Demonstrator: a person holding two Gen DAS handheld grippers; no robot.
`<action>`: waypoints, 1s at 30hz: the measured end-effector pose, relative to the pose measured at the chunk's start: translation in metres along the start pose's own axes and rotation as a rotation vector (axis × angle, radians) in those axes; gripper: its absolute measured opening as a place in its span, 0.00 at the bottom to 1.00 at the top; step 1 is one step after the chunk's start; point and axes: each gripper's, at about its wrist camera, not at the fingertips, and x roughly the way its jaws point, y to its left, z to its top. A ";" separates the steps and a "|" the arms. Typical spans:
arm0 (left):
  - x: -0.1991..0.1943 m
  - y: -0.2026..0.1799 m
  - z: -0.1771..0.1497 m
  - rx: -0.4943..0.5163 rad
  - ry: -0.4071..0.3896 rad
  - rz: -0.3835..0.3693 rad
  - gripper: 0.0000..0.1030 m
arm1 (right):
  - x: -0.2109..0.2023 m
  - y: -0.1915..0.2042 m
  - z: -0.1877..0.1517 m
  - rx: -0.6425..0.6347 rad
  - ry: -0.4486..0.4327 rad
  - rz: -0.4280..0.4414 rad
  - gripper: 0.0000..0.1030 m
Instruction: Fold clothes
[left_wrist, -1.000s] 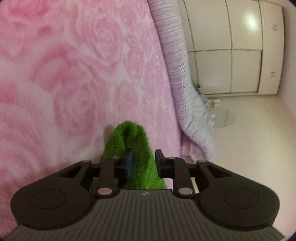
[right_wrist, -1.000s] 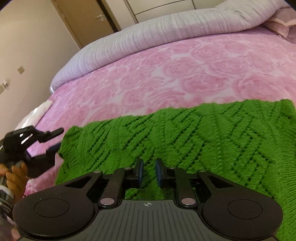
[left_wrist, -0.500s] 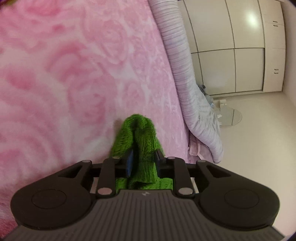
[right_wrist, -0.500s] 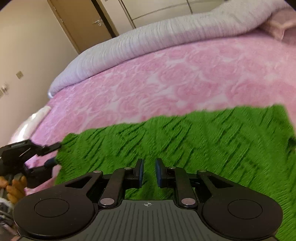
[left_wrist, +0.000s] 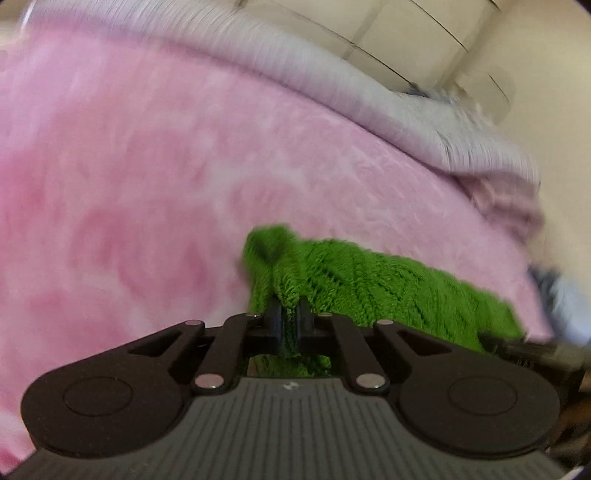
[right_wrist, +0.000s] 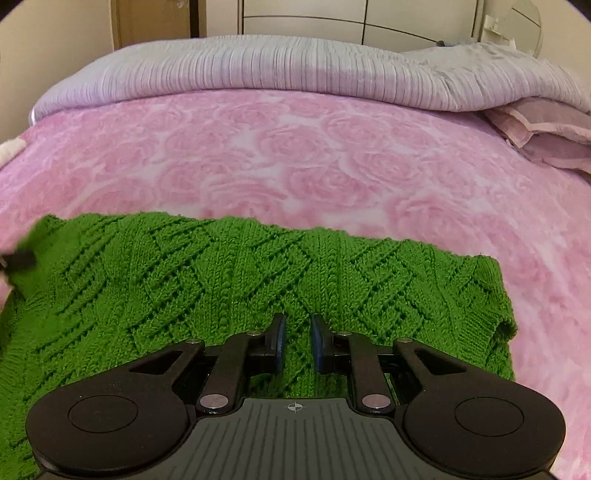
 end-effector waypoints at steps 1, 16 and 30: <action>0.007 0.007 -0.003 -0.053 0.018 -0.011 0.05 | 0.001 0.000 0.000 0.000 0.002 0.002 0.17; -0.077 -0.063 -0.026 0.163 -0.125 0.082 0.09 | -0.035 -0.014 -0.013 0.038 -0.012 0.027 0.17; -0.118 -0.112 -0.113 0.202 0.017 0.150 0.11 | -0.131 -0.022 -0.090 0.033 -0.002 -0.023 0.18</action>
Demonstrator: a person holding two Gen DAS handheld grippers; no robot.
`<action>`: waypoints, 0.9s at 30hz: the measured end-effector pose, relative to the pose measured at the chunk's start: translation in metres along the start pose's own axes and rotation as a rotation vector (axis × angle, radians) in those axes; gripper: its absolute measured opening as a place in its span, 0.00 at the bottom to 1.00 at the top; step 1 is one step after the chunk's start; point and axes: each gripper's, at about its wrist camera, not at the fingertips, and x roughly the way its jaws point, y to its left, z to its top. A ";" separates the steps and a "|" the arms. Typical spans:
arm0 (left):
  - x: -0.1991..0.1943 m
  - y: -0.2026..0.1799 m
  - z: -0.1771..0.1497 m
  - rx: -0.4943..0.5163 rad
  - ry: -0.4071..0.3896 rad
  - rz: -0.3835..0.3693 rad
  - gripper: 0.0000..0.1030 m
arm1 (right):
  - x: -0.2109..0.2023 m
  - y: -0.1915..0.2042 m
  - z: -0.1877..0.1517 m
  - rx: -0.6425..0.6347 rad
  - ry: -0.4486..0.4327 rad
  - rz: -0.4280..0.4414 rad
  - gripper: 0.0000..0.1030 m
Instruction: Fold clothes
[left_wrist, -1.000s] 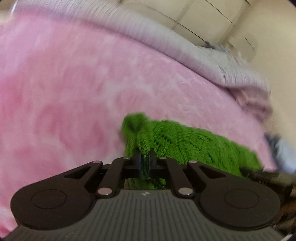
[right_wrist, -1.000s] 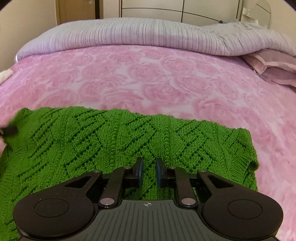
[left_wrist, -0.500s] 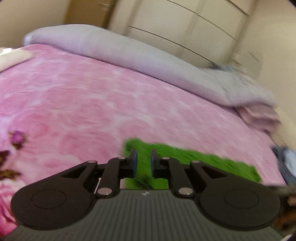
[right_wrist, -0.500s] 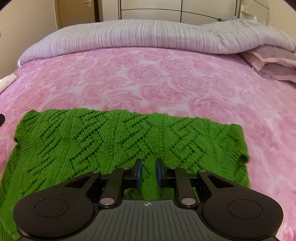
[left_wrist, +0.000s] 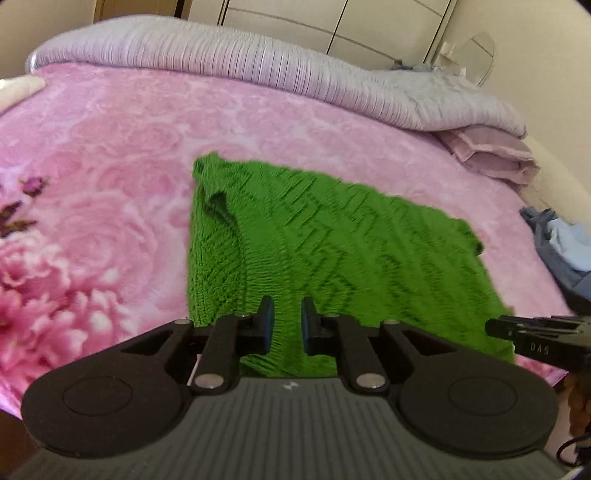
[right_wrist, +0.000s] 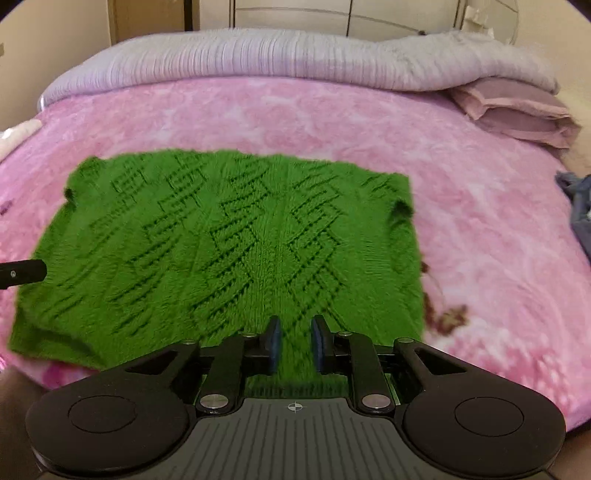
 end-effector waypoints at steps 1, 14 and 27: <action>-0.008 -0.005 -0.001 0.004 -0.004 -0.003 0.15 | -0.009 0.000 -0.002 0.006 -0.018 -0.001 0.18; -0.073 -0.031 -0.039 0.046 0.028 0.014 0.23 | -0.075 -0.014 -0.033 0.130 -0.104 0.031 0.41; -0.070 -0.010 -0.043 0.038 0.025 -0.013 0.17 | -0.049 -0.122 -0.091 0.781 -0.099 0.311 0.47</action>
